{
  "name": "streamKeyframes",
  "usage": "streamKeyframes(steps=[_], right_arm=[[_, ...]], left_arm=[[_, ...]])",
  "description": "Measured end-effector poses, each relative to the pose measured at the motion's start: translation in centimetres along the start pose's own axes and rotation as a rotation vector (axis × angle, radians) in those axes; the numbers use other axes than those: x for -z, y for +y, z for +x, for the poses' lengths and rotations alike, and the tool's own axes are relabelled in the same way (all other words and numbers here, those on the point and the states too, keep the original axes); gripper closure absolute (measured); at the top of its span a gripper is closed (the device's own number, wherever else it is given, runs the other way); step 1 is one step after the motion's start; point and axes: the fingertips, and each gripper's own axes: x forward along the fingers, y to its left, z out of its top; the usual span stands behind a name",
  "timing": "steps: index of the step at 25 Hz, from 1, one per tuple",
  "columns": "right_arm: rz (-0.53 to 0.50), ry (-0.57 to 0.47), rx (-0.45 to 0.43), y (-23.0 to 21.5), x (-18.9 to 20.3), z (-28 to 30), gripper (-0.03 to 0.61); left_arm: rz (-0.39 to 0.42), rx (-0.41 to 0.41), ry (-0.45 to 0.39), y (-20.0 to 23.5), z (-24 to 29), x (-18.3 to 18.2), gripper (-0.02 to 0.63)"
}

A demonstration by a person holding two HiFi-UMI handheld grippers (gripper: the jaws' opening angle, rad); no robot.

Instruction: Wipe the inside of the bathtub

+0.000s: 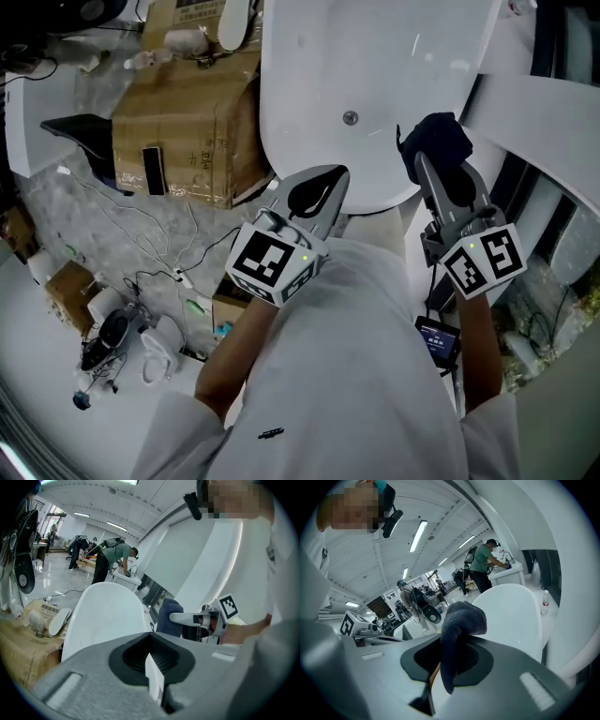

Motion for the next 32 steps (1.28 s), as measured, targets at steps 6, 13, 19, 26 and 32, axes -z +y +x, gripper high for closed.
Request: streamKeyframes(steps=[6,13,19,26,32], right_arm=[[0.029,0.027,0.042,-0.8,0.9,4.0,0.526],[0.016,0.12,0.018,-2.4,3.6,9.6,0.525],[-0.08,0.23,-0.025,-3.2,8.1,14.3,0.523],[-0.107,0.329,-0.045,-4.5,13.4,17.3,0.525],[-0.109,0.342,-0.033,-5.4,16.9,18.5,0.525]], left_arm=[[0.01,0.026,0.044,3.6,1.7,-0.1,0.618],[-0.011,-0.009,0.084,9.2,3.3,1.5,0.618],[-0.032,0.005,0.149,13.2,4.8,6.1,0.618],[0.187,0.047,0.237,16.5,7.4,10.6,0.618],[0.246,0.069,0.33,18.2,9.1,14.6,0.617]])
